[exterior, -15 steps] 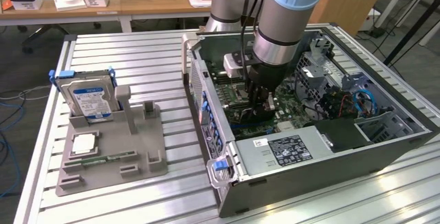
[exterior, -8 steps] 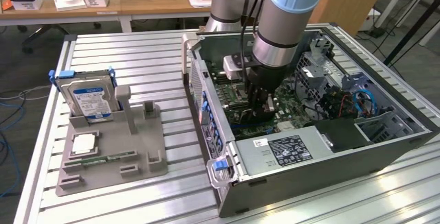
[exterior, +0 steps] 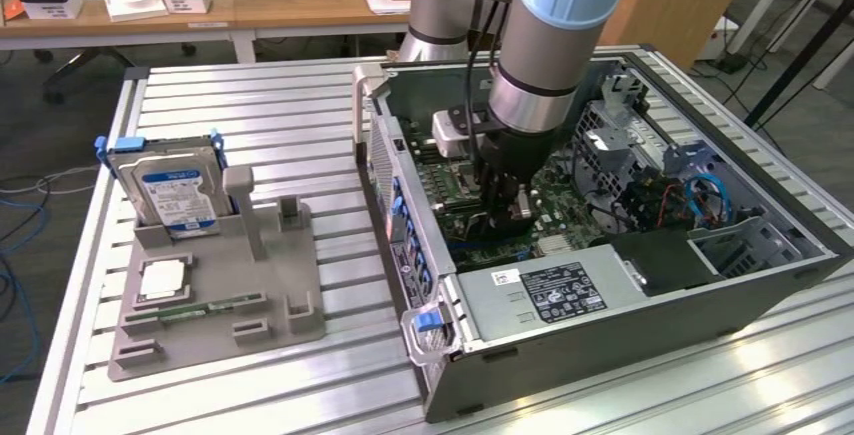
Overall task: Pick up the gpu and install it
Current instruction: 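Insert the gpu into the slot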
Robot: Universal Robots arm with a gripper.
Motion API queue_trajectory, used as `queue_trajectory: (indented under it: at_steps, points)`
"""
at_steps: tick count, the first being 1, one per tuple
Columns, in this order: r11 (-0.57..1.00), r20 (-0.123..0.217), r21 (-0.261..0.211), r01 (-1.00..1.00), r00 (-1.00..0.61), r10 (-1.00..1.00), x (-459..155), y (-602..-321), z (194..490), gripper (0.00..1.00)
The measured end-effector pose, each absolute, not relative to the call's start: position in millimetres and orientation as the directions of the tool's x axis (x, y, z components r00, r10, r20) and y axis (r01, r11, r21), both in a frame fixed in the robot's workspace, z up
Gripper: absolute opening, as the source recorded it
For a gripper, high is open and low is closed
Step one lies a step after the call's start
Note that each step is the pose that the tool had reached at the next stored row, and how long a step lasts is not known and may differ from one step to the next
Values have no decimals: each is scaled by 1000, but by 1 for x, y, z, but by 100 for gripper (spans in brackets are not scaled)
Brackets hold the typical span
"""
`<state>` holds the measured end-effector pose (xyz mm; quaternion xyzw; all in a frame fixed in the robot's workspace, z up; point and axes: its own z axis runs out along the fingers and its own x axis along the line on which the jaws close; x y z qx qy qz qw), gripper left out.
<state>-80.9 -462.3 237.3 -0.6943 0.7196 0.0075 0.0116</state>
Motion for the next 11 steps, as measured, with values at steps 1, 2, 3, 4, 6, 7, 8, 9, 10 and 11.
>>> queue_trajectory:
  at_steps: [1, 2, 3, 4, 6, 7, 8, 9, 10, 11]
  points:
    - [36, -27, -5, -999, -36, -999, -81, -462, 237, 26]
    - [36, -27, -5, -999, -36, -999, -81, -462, 237, 26]
    - [36, -27, -6, -999, -36, -999, -81, -462, 237, 26]
    - [36, -27, -5, -999, -36, -999, -81, -462, 237, 26]
    - [36, -27, -6, -999, -36, -999, -81, -462, 237, 26]
    - [36, -28, -6, -999, -36, -999, -81, -462, 237, 26]
    - [36, -27, -6, -999, -36, -999, -81, -462, 237, 26]
    - [36, -27, -6, -999, -36, -999, -81, -462, 237, 26]
    - [36, -28, -6, -999, -36, -999, -81, -462, 237, 26]
    - [36, -27, -6, -999, -36, -999, -81, -462, 237, 26]
